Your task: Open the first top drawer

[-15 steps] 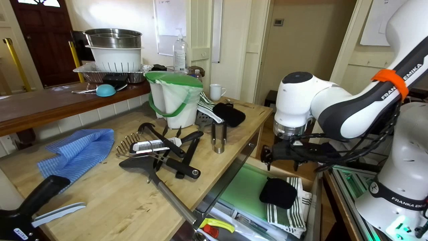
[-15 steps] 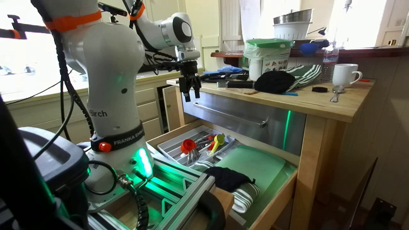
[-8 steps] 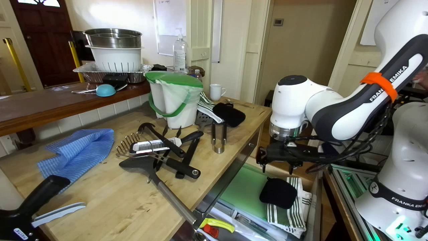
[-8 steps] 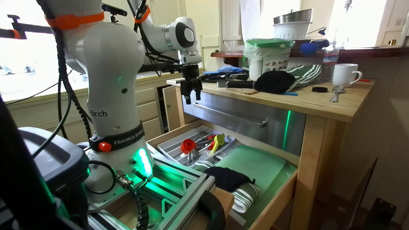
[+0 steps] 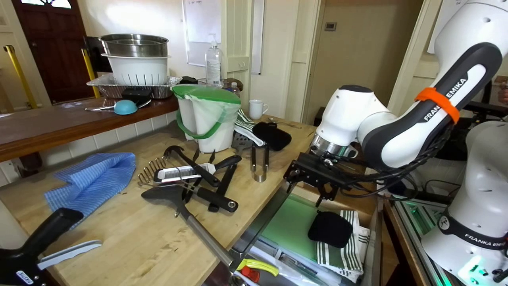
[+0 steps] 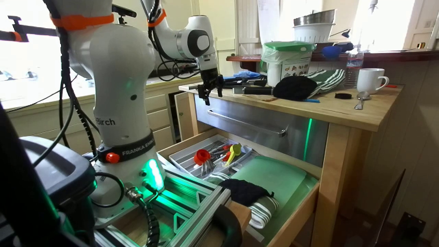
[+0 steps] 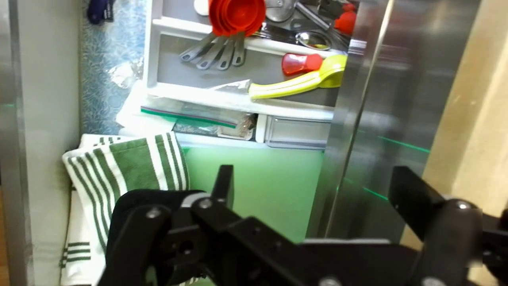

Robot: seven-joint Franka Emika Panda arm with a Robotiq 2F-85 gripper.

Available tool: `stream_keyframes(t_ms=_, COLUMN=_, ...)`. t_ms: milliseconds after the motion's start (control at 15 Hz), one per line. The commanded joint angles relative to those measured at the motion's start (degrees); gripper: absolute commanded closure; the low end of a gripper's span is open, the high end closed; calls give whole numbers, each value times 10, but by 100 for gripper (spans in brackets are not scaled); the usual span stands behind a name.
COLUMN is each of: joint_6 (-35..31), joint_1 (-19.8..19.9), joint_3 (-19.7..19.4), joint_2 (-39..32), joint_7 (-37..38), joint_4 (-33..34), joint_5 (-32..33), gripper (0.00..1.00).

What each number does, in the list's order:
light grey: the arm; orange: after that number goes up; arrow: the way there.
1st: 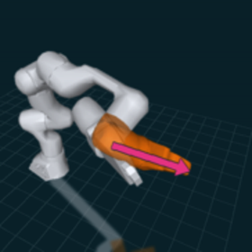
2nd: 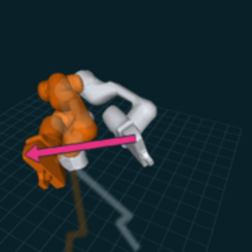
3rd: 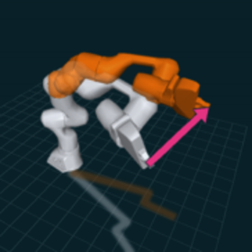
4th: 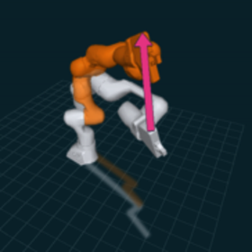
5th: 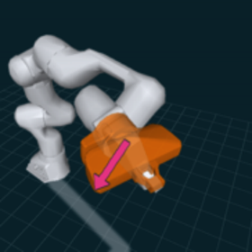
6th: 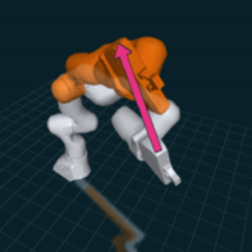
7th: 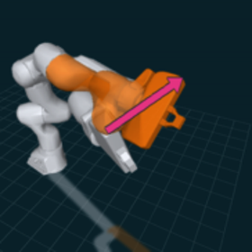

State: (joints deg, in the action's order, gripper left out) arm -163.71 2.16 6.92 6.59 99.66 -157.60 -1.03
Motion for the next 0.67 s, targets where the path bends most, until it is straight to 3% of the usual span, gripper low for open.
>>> stream_keyframes(t_ms=0, joint_6=-54, joint_1=-7, joint_3=16, joint_2=-22, joint_7=52, joint_4=0, joint_5=10, gripper=0)
stream_keyframes(t_ms=200, joint_6=-57, joint_1=-27, joint_3=32, joint_2=-25, joint_7=49, joint_4=0, joint_5=6, gripper=0)
stream_keyframes(t_ms=333, joint_6=-61, joint_1=-15, joint_3=55, joint_2=-24, joint_7=82, joint_4=1, joint_5=42, gripper=0)
stream_keyframes(t_ms=600, joint_6=-53, joint_1=43, joint_3=96, joint_2=-5, joint_7=239, joint_4=3, joint_5=225, gripper=0)
